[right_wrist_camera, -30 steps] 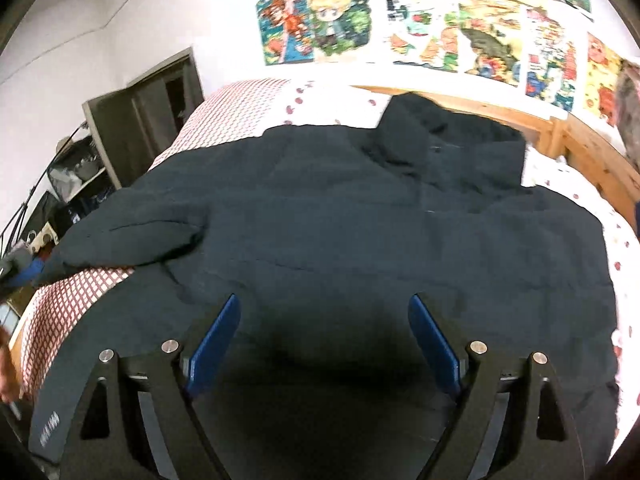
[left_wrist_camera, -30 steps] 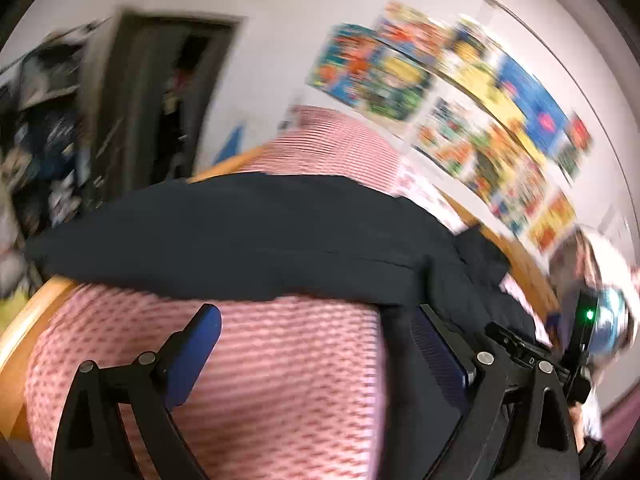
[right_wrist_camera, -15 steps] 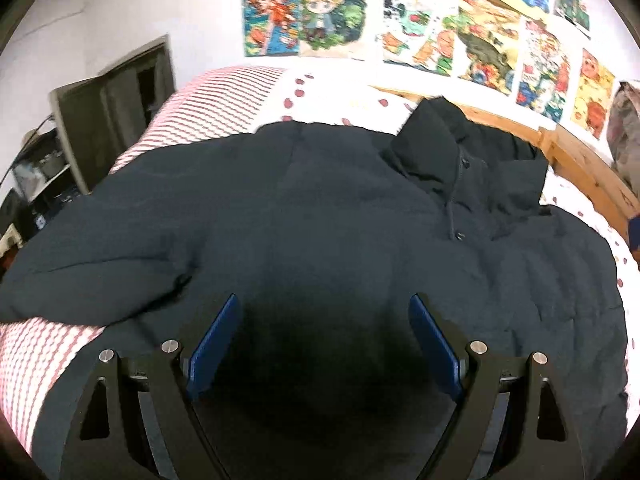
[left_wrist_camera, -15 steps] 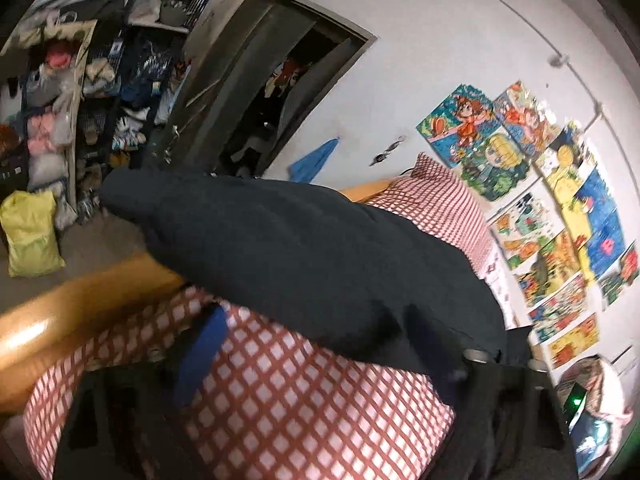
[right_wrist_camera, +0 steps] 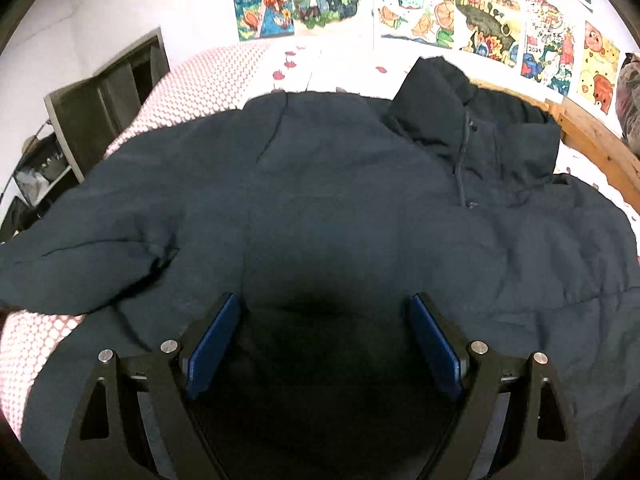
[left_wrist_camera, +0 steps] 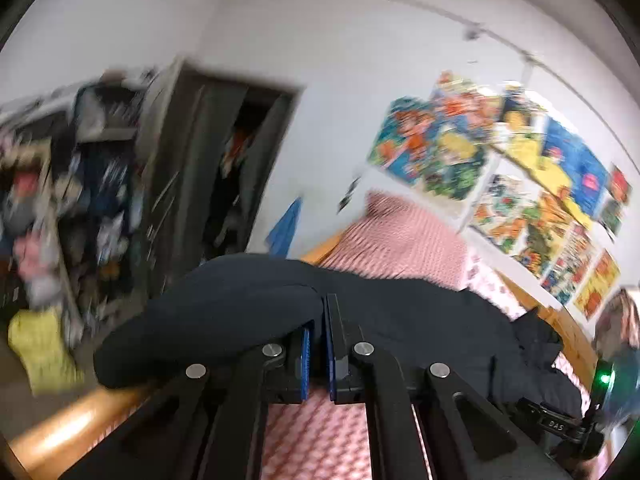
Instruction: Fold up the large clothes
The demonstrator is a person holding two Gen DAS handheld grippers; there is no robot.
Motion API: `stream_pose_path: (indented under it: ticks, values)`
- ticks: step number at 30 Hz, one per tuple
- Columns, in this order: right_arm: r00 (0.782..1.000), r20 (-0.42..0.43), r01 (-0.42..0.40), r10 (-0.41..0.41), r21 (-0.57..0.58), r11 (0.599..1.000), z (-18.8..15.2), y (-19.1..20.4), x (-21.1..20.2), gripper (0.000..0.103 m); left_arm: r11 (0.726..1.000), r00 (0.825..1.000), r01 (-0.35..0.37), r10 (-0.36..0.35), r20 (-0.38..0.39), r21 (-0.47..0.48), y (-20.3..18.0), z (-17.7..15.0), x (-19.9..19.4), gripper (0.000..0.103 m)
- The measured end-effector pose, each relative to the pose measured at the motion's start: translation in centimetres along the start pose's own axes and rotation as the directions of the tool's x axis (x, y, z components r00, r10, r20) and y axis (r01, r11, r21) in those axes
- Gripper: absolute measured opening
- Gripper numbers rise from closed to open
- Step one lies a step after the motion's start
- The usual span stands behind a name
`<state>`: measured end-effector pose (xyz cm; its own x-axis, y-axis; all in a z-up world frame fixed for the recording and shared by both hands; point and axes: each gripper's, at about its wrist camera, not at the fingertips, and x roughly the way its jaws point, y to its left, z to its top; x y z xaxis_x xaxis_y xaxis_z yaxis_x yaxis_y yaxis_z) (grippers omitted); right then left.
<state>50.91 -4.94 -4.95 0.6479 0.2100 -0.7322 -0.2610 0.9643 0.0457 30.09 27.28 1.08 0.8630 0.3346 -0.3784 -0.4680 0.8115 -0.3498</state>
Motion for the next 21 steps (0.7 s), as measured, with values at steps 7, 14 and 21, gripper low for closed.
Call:
stream_pose_path:
  ticks: [7,14,21]
  values:
    - [0.998,0.042,-0.047,0.047,-0.009,0.999,-0.3,-2.6,-5.1,0.083,0.946,0.980,0.144,-0.177,0.092,0.289,-9.7,3.6,-3.1,0.006]
    - [0.993,0.114,-0.046,0.043,0.028,0.999,-0.7,-7.5,-10.3,0.083,0.806,0.932,0.346,-0.354,-0.077,0.481,-20.8,2.6,-3.2,0.005]
    - [0.982,0.188,-0.005,-0.019,0.124,0.992,-2.6,-15.1,-13.6,0.083,0.657,0.884,0.460,-0.401,-0.240,0.598,-29.5,-3.4,-2.7,0.005]
